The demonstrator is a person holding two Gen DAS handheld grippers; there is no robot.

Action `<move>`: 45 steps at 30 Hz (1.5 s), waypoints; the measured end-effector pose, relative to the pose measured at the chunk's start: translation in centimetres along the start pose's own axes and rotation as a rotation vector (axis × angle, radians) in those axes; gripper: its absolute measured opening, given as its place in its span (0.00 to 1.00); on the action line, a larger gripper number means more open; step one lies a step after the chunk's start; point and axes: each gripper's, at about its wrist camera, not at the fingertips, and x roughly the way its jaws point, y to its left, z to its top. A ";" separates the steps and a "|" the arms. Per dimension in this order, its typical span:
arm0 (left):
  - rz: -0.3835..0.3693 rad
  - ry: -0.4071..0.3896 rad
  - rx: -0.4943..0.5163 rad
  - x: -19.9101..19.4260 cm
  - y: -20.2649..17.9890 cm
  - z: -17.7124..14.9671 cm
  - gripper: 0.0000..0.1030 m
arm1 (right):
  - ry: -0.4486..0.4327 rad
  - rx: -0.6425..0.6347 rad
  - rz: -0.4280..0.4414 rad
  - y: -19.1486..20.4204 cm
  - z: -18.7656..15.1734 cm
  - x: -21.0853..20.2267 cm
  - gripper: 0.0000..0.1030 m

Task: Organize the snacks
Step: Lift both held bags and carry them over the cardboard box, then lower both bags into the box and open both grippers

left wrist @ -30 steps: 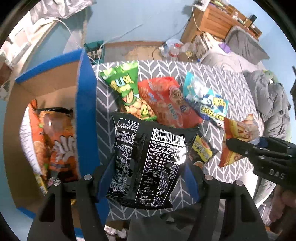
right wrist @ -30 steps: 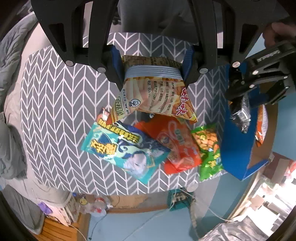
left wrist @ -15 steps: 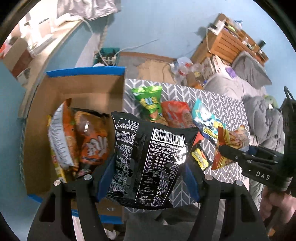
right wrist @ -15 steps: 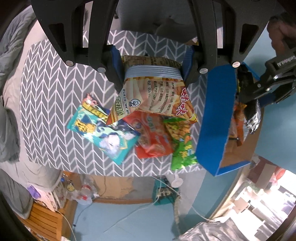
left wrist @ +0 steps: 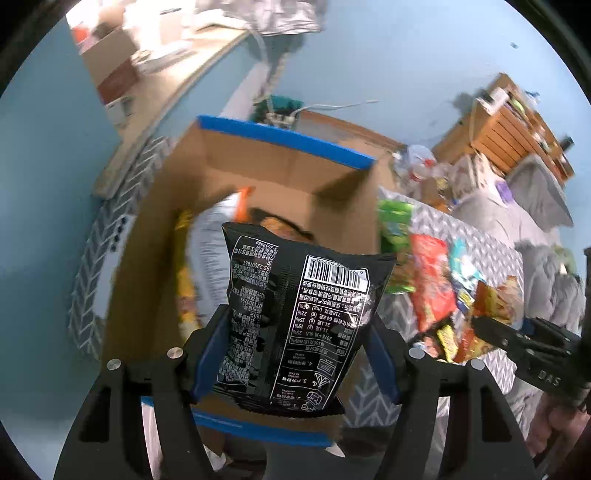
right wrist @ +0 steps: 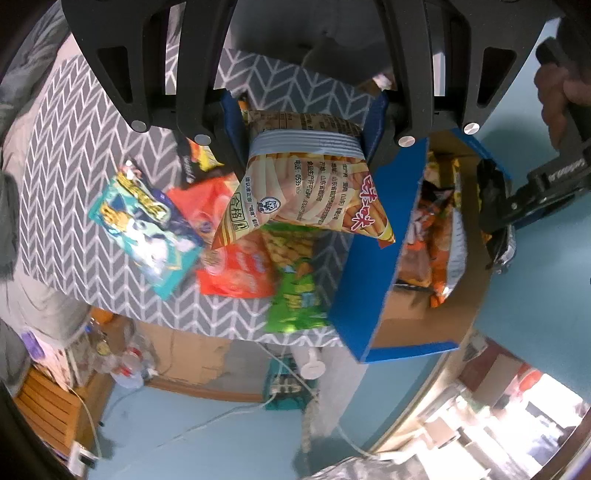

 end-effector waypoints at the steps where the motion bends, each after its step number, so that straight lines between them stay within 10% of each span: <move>1: 0.004 0.001 -0.014 0.0 0.7 0.0 0.68 | 0.001 -0.012 0.004 0.5 0.2 0.1 0.52; 45: 0.047 0.065 -0.193 1.6 10.9 -1.6 0.68 | 0.152 -0.280 0.116 15.5 2.3 9.0 0.55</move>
